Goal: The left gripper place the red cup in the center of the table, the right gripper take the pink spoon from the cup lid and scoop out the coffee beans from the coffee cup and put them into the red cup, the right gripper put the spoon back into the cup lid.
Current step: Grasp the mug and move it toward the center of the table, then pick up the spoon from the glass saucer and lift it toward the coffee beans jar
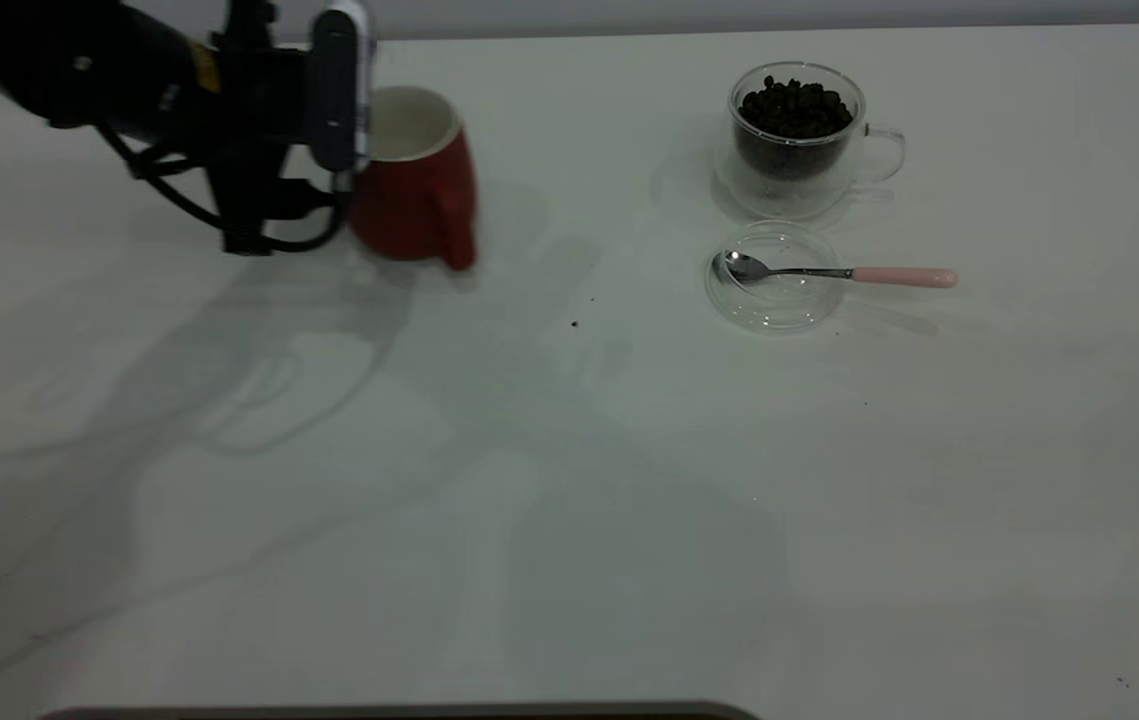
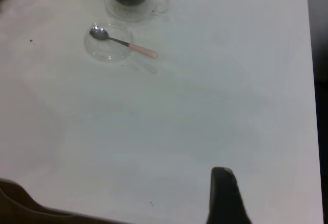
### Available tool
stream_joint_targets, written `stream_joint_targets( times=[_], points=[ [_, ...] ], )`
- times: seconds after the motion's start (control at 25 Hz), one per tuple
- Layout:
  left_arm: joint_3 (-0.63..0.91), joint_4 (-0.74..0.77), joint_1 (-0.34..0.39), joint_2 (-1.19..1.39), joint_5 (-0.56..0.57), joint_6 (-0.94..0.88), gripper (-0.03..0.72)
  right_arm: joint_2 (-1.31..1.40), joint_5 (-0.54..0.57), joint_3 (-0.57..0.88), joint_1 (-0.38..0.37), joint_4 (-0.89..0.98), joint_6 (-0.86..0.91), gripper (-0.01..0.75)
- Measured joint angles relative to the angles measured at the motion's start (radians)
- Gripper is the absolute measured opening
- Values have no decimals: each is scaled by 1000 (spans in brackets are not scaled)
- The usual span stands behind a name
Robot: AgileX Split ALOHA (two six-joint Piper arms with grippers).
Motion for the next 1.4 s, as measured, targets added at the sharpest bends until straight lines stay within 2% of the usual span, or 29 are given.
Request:
stream_joint_targets(
  times=[0.36,0.44,0.6,0.8,0.96,1.2,1.28,1.4],
  points=[
    [0,-40,-114,1,1,-4,586,0,0,0,0,0,0,508],
    [0,-127,-125,-6,17,-4,586,0,0,0,0,0,0,508],
    [0,-443,-120,-84,124,-1,586,0,0,0,0,0,0,508],
    [0,-833,-85,-302,352,5,586,0,0,0,0,0,0,508],
    [0,-977,-20,-514,616,4,586,0,0,0,0,0,0,508],
    [2,-986,123,-816,942,-185,586,0,0,0,0,0,0,508],
    [3,-927,181,-897,1033,-249,586,0,0,0,0,0,0,508],
    [5,-754,245,-1016,1153,-385,586,0,0,0,0,0,0,508]
  ],
)
